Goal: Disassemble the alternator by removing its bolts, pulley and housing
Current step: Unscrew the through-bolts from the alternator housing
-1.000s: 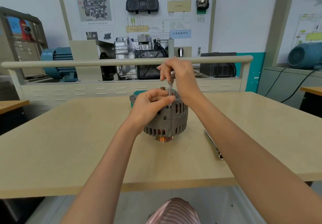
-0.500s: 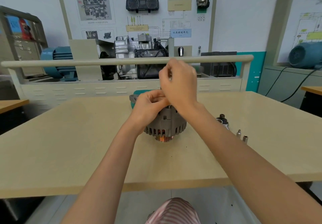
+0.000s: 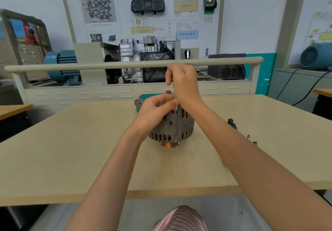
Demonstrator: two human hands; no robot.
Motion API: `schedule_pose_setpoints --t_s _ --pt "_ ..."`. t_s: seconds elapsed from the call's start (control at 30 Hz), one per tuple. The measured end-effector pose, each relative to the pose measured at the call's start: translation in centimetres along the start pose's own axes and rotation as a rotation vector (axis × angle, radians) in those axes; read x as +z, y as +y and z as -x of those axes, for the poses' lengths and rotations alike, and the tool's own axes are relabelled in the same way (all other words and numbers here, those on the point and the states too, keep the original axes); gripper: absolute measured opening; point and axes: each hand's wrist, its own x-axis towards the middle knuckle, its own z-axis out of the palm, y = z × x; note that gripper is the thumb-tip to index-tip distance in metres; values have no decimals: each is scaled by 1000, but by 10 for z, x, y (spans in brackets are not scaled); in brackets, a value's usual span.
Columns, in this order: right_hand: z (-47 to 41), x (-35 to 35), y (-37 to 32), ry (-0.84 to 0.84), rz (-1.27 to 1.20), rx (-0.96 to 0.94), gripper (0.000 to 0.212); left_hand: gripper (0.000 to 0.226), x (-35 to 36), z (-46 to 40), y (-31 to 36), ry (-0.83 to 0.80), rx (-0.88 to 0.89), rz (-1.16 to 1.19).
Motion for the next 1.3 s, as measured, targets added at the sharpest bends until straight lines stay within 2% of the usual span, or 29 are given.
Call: schedule_pose_setpoints --t_s 0.13,0.2,0.27,0.33,0.4,0.47,0.53,0.57,0.63,0.8,0.87,0.97,1.07,1.2,1.3 --pt "-12 -3 3 -76 -424 178 63 13 -2 0 2 -20 -16 22" --pt "-16 -4 3 -88 -506 216 65 11 -2 0 1 -14 -27 18" --pt "-15 -2 3 -90 -461 217 64 8 -2 -1 -1 16 -33 12" --pt "-9 1 5 -50 -227 136 57 8 -1 -1 -3 53 -31 1" --pt "-1 3 7 20 91 -22 48 9 -1 -1 -3 52 -10 -9" --pt "6 5 7 82 508 -196 36 20 -1 0 -3 57 12 -5" --pt "13 9 5 143 1002 -232 22 32 -1 0 -4 93 -5 -18" --pt "16 11 5 160 1157 -216 24 34 -1 0 -5 108 -19 -32" --pt "20 14 3 176 1210 -203 28 31 -2 -1 -5 115 -24 -50" --pt "11 11 0 159 828 -179 26 41 0 1 -3 97 13 -39" --pt "8 9 -2 143 548 -166 33 31 0 0 -2 65 31 -33" --pt "0 4 -5 75 63 51 40 10 -1 -2 -4 33 -7 -33" --pt "-11 -2 1 -53 -318 208 62 13 -2 -3 -4 34 -33 -18" --pt "-16 -2 2 -96 -518 267 67 13 -3 -2 -3 40 -51 5" --pt "-10 3 1 -24 -364 240 64 9 -3 -3 -3 67 -37 -3"
